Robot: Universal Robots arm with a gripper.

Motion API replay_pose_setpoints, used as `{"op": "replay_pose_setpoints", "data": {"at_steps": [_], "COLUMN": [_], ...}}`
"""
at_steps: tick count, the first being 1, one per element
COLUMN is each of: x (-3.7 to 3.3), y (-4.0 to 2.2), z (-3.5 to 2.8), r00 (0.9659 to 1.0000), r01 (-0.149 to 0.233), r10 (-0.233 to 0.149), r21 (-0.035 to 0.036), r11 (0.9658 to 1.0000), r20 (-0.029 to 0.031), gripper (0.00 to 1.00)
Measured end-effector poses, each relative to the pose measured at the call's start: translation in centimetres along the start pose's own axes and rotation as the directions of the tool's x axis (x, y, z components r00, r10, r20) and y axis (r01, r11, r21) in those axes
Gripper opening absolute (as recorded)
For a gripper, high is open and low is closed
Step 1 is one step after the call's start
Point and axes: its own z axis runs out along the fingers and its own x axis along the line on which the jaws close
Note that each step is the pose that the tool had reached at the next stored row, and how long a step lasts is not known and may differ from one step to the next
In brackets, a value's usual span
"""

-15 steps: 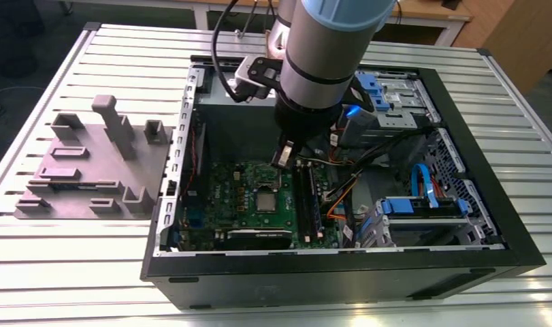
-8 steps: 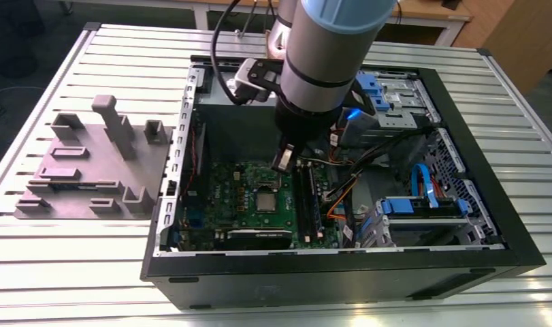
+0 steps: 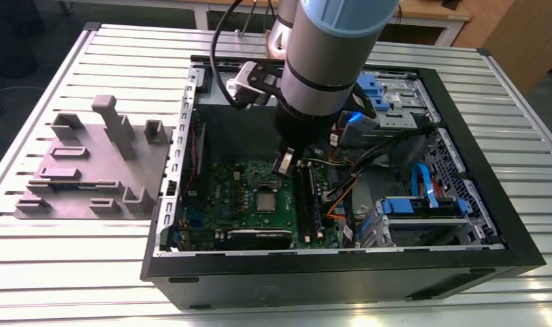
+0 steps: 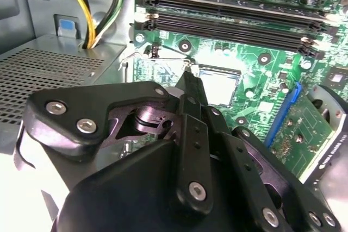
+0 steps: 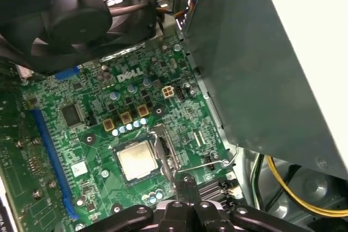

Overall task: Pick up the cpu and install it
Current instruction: 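Close the cpu cover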

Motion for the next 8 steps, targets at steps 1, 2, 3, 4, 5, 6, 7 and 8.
{"op": "replay_pose_setpoints", "data": {"at_steps": [1, 2, 3, 4, 5, 6, 7, 8], "x": [0.04, 0.07, 0.10, 0.11, 0.13, 0.14, 0.16, 0.19], "y": [-0.02, -0.03, -0.04, -0.04, -0.05, -0.06, -0.06, -0.03], "z": [0.00, 0.00, -0.01, -0.01, -0.01, 0.00, 0.01, 0.02], "r00": [1.0000, 1.0000, 1.0000, 1.0000, 1.0000, 1.0000, 0.9999, 0.9999], "r01": [0.000, 0.000, -0.001, -0.001, -0.001, -0.001, 0.000, 0.000], "r10": [0.000, 0.000, 0.001, 0.001, 0.001, 0.001, 0.000, 0.000], "r21": [0.0009, 0.0016, 0.0024, 0.0030, 0.0035, 0.0039, 0.0044, 0.0045], "r11": [1.0000, 1.0000, 1.0000, 1.0000, 1.0000, 1.0000, 1.0000, 1.0000], "r20": [-0.0021, -0.0040, -0.0062, -0.0078, -0.0089, -0.0097, -0.0107, -0.0110], "gripper": [0.10, 0.10, 0.10, 0.10, 0.10, 0.10, 0.10, 0.10]}}
